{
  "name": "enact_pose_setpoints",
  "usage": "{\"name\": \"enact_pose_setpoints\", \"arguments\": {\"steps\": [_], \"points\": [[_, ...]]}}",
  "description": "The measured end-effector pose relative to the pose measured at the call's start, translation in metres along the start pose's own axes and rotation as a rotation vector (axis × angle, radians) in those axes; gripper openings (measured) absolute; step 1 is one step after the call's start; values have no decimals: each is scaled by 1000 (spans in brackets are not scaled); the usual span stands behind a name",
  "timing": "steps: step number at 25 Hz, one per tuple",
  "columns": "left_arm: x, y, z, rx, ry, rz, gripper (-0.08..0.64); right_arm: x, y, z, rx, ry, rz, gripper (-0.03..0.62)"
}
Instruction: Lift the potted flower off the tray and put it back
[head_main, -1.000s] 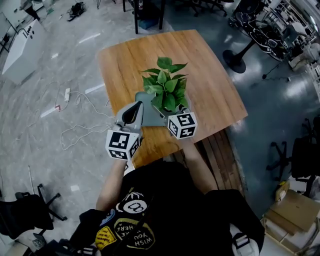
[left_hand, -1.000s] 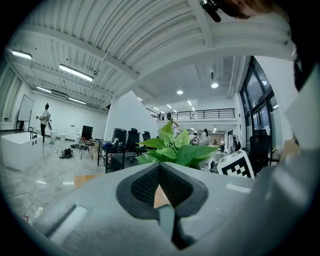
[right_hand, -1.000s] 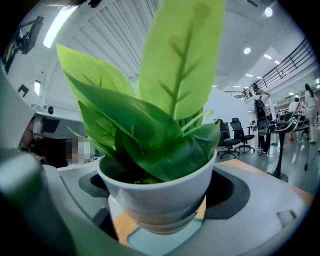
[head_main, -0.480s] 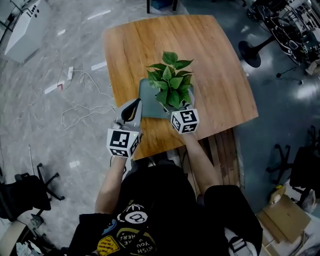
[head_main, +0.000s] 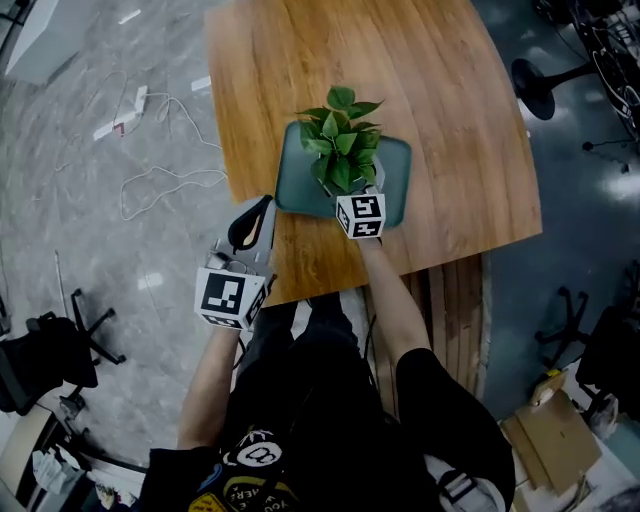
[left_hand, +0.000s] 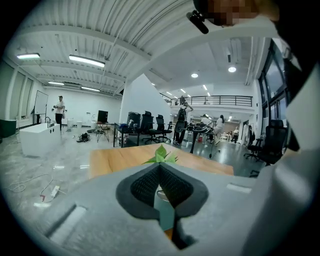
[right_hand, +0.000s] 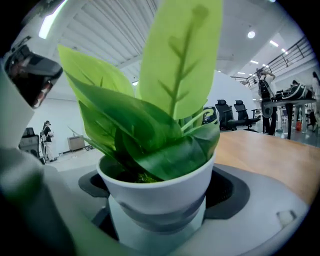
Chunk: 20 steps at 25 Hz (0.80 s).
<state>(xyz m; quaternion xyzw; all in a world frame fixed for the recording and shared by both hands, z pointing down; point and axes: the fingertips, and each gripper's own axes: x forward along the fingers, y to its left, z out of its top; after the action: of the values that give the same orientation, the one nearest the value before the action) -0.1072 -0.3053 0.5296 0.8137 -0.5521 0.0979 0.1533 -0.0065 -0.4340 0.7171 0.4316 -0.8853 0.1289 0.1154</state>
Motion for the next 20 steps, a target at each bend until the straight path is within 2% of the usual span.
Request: {"name": "enact_pose_setpoints", "arguments": {"steps": [4,8,12,14,17,20], "points": [[-7,-1,-24,-45,29,14,-3,11,-6,-21,-45,30,-10,548],[-9,3,-34,-67,30,12,-2,20,-6,-28,3,42,-9,548],[-6,5,-35,-76,33,2,-3,23,-6,-42,-10,149,-24,539],[-7,3,-32,-69,33,-7,-3,17,-5,-52,-5,208,-24,535],[-9,0,-23,-66,13,-20,-3,-3,-2,-53,-5,219,-27,535],[-16,-2,-18,-70,3,-28,-3,-48,4,-60,65,237,-65,534]]}}
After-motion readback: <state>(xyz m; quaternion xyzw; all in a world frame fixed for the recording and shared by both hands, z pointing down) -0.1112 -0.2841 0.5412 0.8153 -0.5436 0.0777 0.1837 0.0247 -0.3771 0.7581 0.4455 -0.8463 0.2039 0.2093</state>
